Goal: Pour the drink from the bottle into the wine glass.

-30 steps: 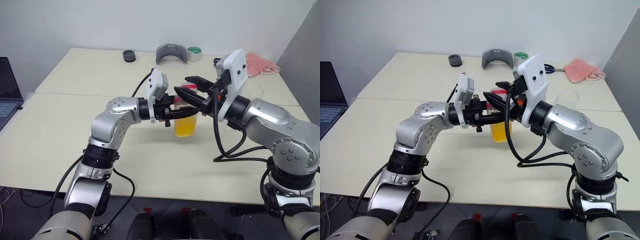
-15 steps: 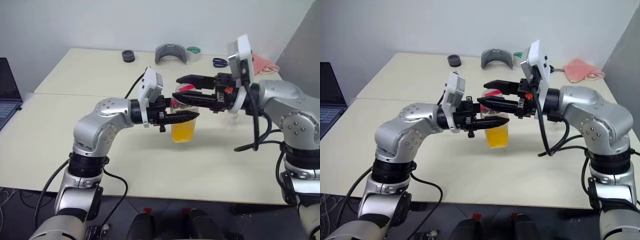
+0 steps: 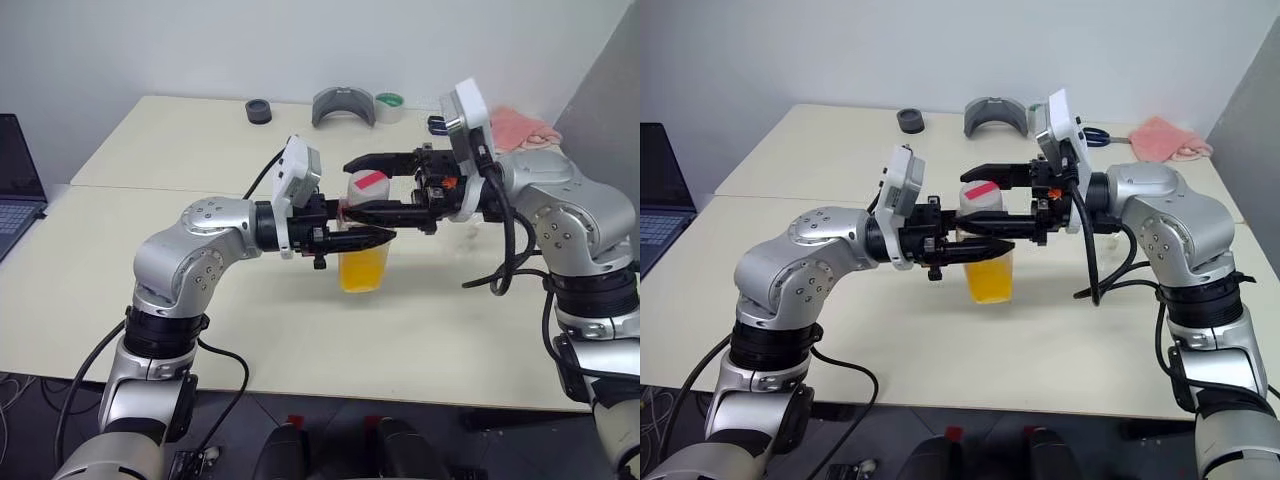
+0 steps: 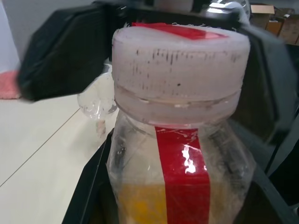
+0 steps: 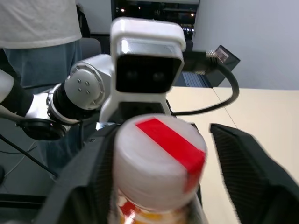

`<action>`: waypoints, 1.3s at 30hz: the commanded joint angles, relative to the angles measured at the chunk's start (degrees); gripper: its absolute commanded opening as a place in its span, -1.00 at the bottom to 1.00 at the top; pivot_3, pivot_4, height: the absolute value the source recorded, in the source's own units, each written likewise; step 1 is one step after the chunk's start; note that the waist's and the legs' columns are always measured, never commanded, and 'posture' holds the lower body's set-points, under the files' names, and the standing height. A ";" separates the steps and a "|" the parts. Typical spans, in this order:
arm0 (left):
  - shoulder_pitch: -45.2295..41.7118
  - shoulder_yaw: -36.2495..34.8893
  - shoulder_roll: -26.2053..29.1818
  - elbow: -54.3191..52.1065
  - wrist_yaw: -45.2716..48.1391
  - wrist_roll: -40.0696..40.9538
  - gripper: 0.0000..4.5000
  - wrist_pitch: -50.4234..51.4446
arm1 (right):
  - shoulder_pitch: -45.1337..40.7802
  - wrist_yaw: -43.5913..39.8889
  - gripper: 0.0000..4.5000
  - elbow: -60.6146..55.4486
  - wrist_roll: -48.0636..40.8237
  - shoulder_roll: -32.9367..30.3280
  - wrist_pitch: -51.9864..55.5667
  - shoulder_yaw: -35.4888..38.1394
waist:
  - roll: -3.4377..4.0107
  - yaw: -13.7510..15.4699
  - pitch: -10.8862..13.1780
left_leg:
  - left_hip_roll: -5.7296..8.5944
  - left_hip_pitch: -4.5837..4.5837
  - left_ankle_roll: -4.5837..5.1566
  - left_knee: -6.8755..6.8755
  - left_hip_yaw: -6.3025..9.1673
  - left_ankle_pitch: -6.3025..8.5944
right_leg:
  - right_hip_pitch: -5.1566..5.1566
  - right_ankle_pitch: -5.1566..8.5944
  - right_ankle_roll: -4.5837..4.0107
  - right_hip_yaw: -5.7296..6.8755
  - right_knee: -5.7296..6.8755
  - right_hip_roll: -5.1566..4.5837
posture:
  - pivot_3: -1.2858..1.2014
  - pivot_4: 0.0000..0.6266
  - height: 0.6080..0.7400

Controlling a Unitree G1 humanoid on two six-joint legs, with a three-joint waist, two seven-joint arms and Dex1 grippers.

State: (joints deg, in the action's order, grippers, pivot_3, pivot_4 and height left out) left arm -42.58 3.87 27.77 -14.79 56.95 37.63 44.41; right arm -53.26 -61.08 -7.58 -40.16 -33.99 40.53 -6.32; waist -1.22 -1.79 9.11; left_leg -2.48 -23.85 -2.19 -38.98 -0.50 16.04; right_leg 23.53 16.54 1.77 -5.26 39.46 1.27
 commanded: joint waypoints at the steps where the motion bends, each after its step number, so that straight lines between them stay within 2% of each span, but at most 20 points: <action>1: -0.79 -1.48 0.43 -1.40 0.73 1.03 -0.18 -2.13 | 1.04 1.01 0.99 -3.04 -0.82 -2.44 2.25 3.20 | 0.00 0.02 0.00 | 0.00 0.00 0.00 0.00 0.00 0.00 | 0.00 0.00 0.00 0.00 0.01 0.00 | 0.03 -0.52 1.00; 5: -1.49 -1.03 -0.12 0.92 0.48 -0.14 -0.18 -3.87 | 3.33 5.22 0.99 -7.13 -3.40 -3.65 6.98 6.50 | 0.00 0.04 0.00 | 0.00 0.00 0.00 0.00 0.00 0.00 | 0.00 0.00 0.00 0.00 0.00 -0.01 | 0.03 -0.52 1.00; 8: -2.11 -0.31 -0.84 3.74 0.40 -1.60 -0.18 -6.10 | 5.02 11.75 0.99 -12.50 -4.39 -3.19 10.50 8.90 | 0.01 -0.01 0.01 | 0.00 0.00 0.00 0.00 0.00 0.00 | 0.00 0.00 0.00 -0.01 0.01 0.00 | 0.03 -0.52 1.00; 17: -4.27 1.45 -3.23 11.24 1.69 -5.43 -0.18 -11.54 | 8.12 38.87 0.99 -26.60 -8.03 7.84 21.20 11.98 | 0.02 -0.04 0.01 | 0.01 -0.02 -0.01 0.00 -0.01 -0.01 | 0.03 0.01 -0.01 -0.05 0.06 0.02 | 0.03 -0.52 1.00; 26: -6.27 2.34 -4.47 14.69 3.85 -6.80 -0.18 -13.50 | 7.63 49.01 0.99 -27.98 -7.59 11.52 23.19 11.62 | 0.02 -0.09 0.01 | 0.02 -0.02 -0.01 0.00 -0.03 -0.01 | 0.04 0.01 -0.02 -0.06 0.04 0.03 | 0.03 -0.52 1.00; 29: -5.65 2.25 -4.15 13.90 4.29 -6.78 -0.18 -13.13 | 7.03 50.00 0.73 -27.62 -7.95 11.55 22.92 11.87 | 0.02 -0.09 0.01 | 0.02 -0.02 0.00 0.01 -0.04 0.00 | 0.04 0.02 -0.03 -0.07 0.04 0.04 | 0.03 -0.52 1.00; 34: -5.13 1.94 -3.91 13.21 4.06 -6.85 -0.18 -12.77 | 6.55 50.41 -0.07 -27.31 -8.76 11.58 22.41 11.96 | 0.02 -0.10 0.01 | 0.01 -0.02 0.00 0.01 -0.03 0.00 | 0.04 0.02 -0.03 -0.06 0.04 0.05 | 0.03 -0.52 1.00; 35: -4.99 1.88 -3.85 13.05 3.96 -6.84 -0.18 -12.73 | 6.54 50.34 -0.17 -27.21 -8.89 11.67 22.20 12.00 | 0.02 -0.09 0.01 | 0.02 -0.03 0.00 0.01 -0.02 0.00 | 0.04 0.02 -0.03 -0.06 0.04 0.05 | 0.03 -0.52 1.00; 39: -4.46 1.71 -3.52 12.51 3.83 -6.77 -0.18 -12.62 | 6.05 49.92 -0.16 -26.57 -9.29 11.85 21.71 12.09 | 0.02 -0.10 0.01 | 0.02 -0.03 0.00 0.01 -0.03 0.00 | 0.04 0.02 -0.03 -0.06 0.04 0.04 | 0.03 -0.52 1.00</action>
State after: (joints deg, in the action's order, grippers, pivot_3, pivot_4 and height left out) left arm -46.80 6.68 23.81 0.54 60.49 30.26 32.27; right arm -45.25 -11.30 -33.47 -49.06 -22.25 64.30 3.68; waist -1.20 -1.89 9.12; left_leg -2.47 -23.87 -2.20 -38.97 -0.53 16.04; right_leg 23.57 16.56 1.74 -5.32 39.50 1.31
